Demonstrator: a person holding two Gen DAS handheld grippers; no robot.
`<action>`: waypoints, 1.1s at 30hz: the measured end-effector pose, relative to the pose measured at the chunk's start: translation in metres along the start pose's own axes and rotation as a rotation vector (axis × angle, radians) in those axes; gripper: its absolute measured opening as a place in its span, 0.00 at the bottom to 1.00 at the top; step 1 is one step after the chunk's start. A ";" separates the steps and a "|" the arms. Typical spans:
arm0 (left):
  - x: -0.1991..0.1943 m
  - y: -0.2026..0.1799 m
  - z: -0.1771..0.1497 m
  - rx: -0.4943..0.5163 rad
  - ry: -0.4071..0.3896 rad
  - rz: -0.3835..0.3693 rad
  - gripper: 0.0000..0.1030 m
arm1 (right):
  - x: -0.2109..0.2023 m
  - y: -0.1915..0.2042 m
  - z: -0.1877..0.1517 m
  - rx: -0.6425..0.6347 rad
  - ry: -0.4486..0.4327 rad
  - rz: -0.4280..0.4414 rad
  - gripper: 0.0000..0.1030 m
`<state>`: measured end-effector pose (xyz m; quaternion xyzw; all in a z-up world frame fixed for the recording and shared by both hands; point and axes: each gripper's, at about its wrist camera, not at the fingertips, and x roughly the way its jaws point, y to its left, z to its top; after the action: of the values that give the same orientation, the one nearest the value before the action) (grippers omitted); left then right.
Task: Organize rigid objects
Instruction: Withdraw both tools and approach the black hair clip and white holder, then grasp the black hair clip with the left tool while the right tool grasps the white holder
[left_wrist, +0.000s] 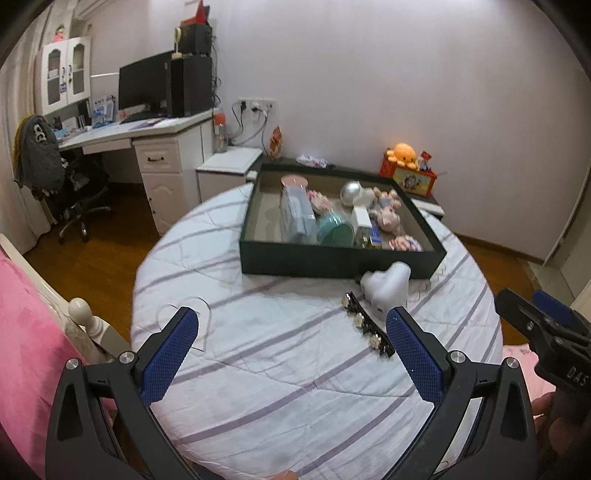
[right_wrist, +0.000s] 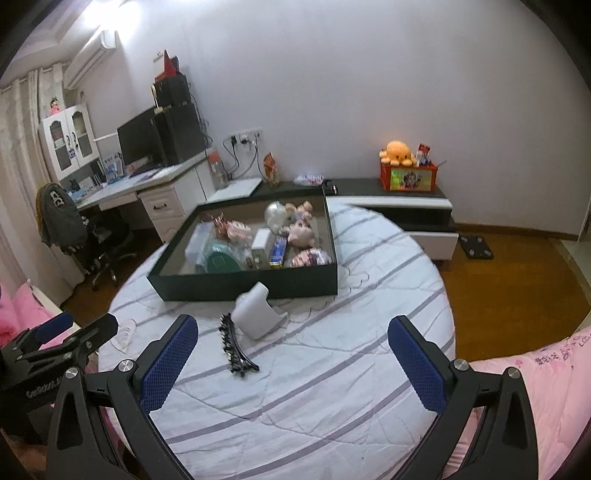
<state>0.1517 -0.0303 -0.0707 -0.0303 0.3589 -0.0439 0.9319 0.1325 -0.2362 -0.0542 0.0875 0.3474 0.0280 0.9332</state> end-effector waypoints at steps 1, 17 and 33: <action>0.005 -0.002 -0.002 0.004 0.012 -0.001 1.00 | 0.006 -0.001 -0.001 0.002 0.012 0.001 1.00; 0.092 -0.046 -0.020 0.003 0.181 -0.060 1.00 | 0.054 -0.022 -0.002 0.027 0.088 0.011 1.00; 0.126 -0.029 -0.022 0.021 0.202 -0.016 0.25 | 0.088 -0.038 -0.006 0.061 0.146 0.028 1.00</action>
<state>0.2284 -0.0726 -0.1690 -0.0185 0.4503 -0.0577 0.8908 0.1953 -0.2627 -0.1223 0.1186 0.4140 0.0368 0.9018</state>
